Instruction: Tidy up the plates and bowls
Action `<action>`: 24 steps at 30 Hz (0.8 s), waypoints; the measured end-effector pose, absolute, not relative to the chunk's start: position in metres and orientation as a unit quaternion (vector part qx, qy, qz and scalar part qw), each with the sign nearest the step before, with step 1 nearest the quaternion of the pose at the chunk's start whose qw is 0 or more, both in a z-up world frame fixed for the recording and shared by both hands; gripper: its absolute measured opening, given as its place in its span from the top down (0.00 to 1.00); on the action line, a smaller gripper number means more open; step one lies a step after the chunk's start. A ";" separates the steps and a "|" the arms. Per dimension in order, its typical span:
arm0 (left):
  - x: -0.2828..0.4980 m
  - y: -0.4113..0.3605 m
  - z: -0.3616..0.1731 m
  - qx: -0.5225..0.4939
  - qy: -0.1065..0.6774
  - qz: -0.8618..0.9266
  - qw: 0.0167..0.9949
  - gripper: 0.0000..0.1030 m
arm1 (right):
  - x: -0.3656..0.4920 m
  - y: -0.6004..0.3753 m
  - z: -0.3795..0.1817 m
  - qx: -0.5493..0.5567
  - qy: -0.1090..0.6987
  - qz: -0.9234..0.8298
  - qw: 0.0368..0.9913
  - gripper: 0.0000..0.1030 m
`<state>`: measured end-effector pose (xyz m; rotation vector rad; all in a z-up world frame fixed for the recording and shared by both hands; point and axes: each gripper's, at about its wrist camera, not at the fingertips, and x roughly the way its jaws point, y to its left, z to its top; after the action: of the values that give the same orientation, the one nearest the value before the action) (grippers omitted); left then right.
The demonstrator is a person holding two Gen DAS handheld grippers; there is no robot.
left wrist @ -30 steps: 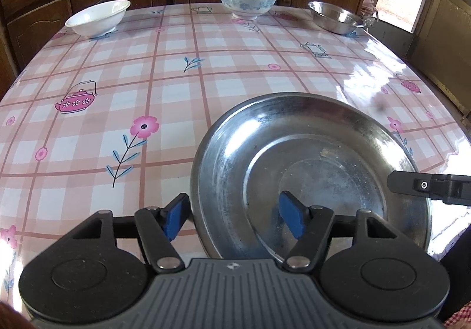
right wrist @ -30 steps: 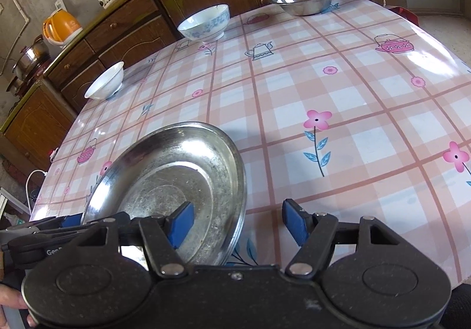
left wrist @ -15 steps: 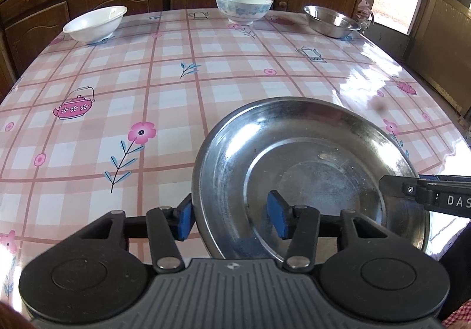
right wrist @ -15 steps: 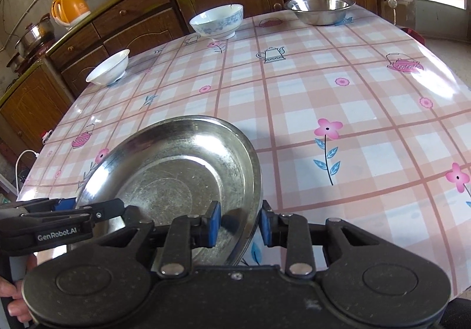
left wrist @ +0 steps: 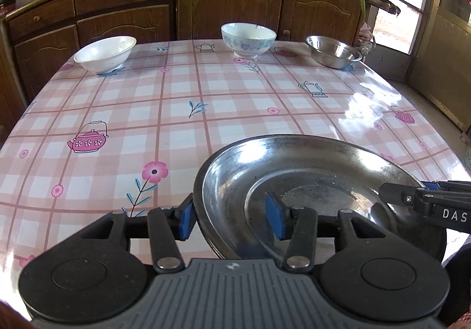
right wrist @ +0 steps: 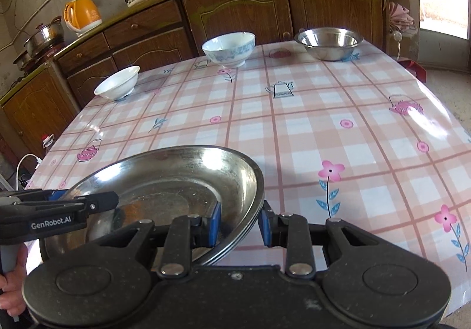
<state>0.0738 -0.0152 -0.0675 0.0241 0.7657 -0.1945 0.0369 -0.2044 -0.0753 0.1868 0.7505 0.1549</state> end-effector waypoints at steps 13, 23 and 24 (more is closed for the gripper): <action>0.091 -0.014 -0.045 0.011 0.345 -0.082 0.935 0.53 | 0.058 -0.198 -0.051 0.076 0.332 0.082 0.937 0.65; 0.122 -0.016 -0.033 0.011 0.334 -0.074 0.940 0.53 | 0.089 -0.197 -0.037 0.061 0.309 0.086 0.945 0.65; 0.125 -0.017 -0.032 0.011 0.333 -0.073 0.940 0.53 | 0.093 -0.197 -0.036 0.060 0.307 0.086 0.946 0.65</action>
<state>0.1247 -0.0168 -0.0323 0.0220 0.6788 -0.1495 0.0933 -0.1970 -0.0357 0.1226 0.6260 0.1743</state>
